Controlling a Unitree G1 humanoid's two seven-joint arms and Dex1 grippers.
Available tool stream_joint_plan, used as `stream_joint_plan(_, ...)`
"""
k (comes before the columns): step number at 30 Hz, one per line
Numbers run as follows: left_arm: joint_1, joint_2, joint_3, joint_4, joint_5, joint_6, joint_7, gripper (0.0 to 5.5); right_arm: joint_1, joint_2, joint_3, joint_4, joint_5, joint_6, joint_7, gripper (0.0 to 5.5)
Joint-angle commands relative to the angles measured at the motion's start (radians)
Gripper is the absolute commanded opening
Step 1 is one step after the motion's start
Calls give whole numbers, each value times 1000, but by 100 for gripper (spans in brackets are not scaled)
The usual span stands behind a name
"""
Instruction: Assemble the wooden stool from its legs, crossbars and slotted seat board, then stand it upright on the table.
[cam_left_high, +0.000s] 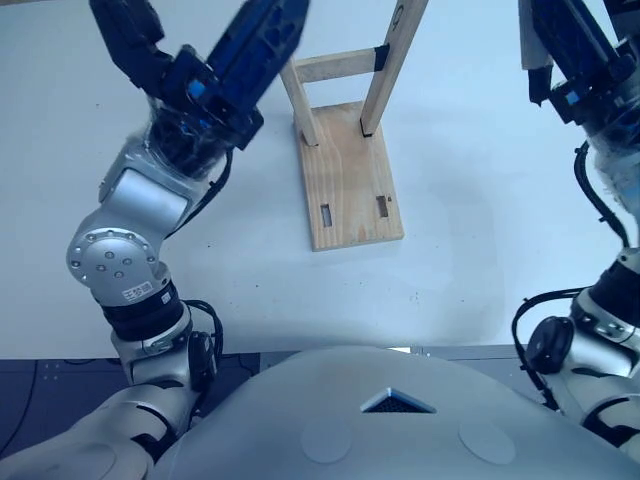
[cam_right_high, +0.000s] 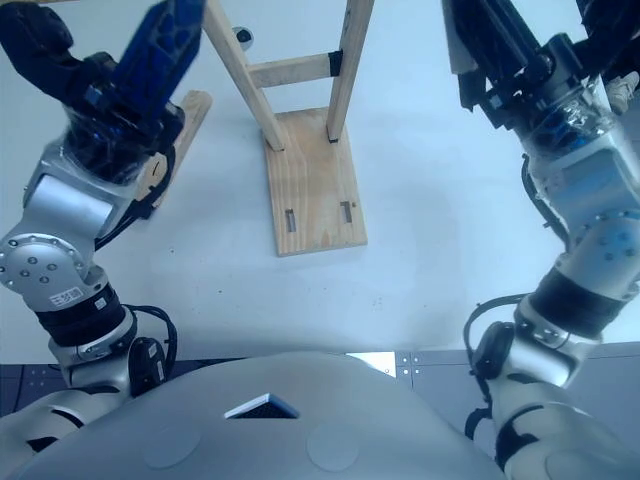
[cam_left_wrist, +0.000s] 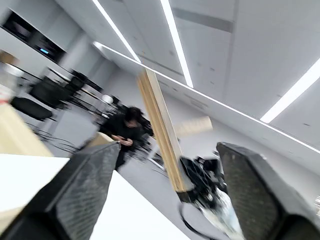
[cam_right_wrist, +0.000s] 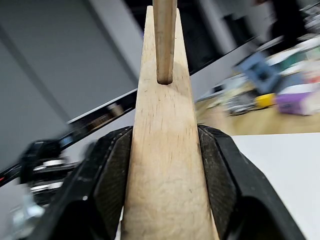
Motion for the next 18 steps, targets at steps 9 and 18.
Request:
stream_joint_plan(9,-172,33,-99,87,-32,47,-69,492,-148,-128,145,33,185,156,139,201)
stream_joint_plan(18,-177,-33,-106,71,-108,-5,-73,492,-132,-130,196,1,207,165,149,202)
